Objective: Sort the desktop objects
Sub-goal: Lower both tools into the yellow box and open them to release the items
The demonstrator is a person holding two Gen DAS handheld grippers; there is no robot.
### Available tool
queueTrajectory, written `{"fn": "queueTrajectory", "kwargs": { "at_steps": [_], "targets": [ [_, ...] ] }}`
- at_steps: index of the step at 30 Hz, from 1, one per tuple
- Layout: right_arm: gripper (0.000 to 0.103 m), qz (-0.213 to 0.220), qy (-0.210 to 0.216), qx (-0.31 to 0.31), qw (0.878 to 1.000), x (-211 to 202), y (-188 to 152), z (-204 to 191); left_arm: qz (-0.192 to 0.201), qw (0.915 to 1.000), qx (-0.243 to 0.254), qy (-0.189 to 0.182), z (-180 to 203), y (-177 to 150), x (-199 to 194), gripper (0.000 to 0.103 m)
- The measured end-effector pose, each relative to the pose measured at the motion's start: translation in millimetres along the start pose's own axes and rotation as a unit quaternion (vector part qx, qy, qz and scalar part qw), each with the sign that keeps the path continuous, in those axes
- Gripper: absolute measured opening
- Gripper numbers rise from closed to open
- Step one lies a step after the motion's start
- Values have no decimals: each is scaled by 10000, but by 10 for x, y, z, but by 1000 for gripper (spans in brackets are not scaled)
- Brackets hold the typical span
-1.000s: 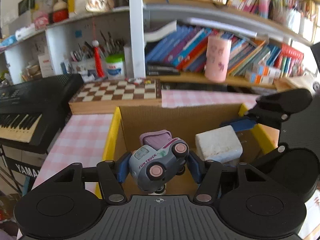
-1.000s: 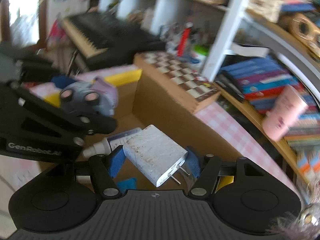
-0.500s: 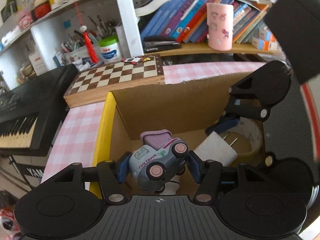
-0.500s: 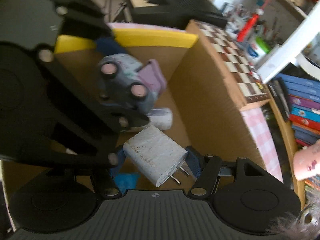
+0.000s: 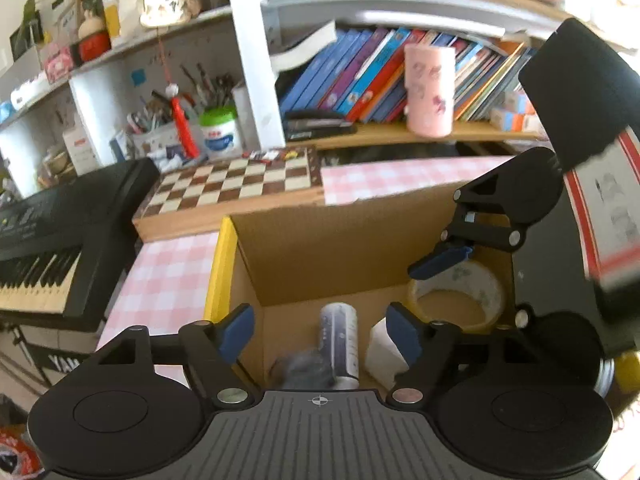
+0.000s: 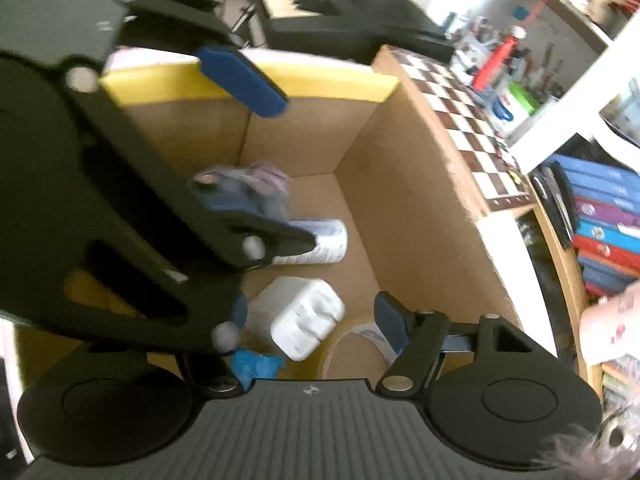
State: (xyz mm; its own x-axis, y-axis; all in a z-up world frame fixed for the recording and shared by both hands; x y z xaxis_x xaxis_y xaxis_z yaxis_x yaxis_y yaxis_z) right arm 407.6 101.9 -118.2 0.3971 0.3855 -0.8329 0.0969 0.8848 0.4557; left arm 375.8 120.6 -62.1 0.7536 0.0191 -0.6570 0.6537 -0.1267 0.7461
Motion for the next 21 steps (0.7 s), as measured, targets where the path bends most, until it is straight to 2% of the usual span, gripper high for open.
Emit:
{"fn": "queueTrajectory", "kwargs": {
  "at_steps": [5, 9, 16, 21],
  "targets": [
    [70, 384, -269, 537, 9975, -311, -15, 98, 300, 9995, -15, -73, 27, 91, -243, 79],
    [70, 750, -561, 1049, 9901, -658, -50, 190, 574, 9982, -100, -156, 35, 146, -460, 83],
    [72, 1190, -1100, 1930, 9677, -1140, -190, 256, 931, 9948, -326, -235, 25, 120, -819, 86],
    [72, 1339, -1424, 2401, 9509, -1431, -340, 195, 1062, 9931, -425, -265, 9, 42, -1029, 87]
  ]
}}
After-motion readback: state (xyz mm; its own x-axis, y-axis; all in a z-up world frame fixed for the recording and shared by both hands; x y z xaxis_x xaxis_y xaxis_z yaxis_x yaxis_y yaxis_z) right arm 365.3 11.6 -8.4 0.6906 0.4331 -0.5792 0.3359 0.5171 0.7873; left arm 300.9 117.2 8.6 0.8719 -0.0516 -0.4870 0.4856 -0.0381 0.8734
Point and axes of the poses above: each gripper's, at about its wrist camera, not at the fingertips, and x roughly the way its jaws point, z to its right, y to its top, the point moved 10 cm from there along x, roughly the way its jaws point, and after that the axes turned 1 degree about -y, right-handed, at the moved point
